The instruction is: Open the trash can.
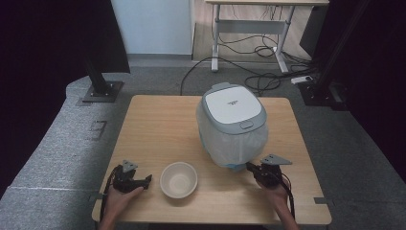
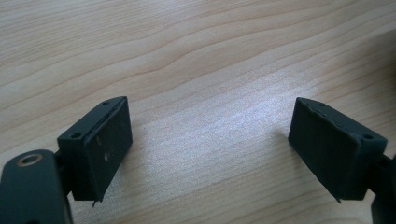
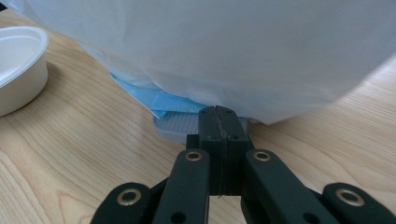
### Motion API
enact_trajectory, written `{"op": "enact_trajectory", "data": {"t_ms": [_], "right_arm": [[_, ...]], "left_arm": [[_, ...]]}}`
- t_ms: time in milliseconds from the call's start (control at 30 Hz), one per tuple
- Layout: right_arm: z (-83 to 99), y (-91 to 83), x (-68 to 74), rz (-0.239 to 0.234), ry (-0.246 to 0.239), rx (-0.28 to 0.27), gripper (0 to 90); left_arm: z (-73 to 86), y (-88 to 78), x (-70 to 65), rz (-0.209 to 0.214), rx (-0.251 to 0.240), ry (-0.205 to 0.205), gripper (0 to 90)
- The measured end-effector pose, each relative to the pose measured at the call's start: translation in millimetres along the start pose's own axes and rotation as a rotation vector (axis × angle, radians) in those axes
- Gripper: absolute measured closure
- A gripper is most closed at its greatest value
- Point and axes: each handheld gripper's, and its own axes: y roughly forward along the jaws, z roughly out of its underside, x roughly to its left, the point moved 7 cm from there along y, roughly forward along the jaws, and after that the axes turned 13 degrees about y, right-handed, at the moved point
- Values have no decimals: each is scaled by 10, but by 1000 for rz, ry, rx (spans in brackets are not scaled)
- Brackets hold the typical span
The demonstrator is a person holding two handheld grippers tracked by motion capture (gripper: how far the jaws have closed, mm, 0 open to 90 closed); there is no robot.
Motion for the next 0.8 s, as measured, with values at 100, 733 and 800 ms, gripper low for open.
{"op": "enact_trajectory", "data": {"t_ms": [100, 733, 800], "right_arm": [[-13, 55, 32, -9, -4, 6, 890], [-9, 310, 37, -29, 18, 52, 891], [2, 319, 34, -17, 16, 36, 891]], "left_arm": [[0, 0, 0, 0, 0, 0, 135], [-2, -1, -13, 0, 0, -1, 138], [-3, -1, -16, 0, 1, -1, 138]]}}
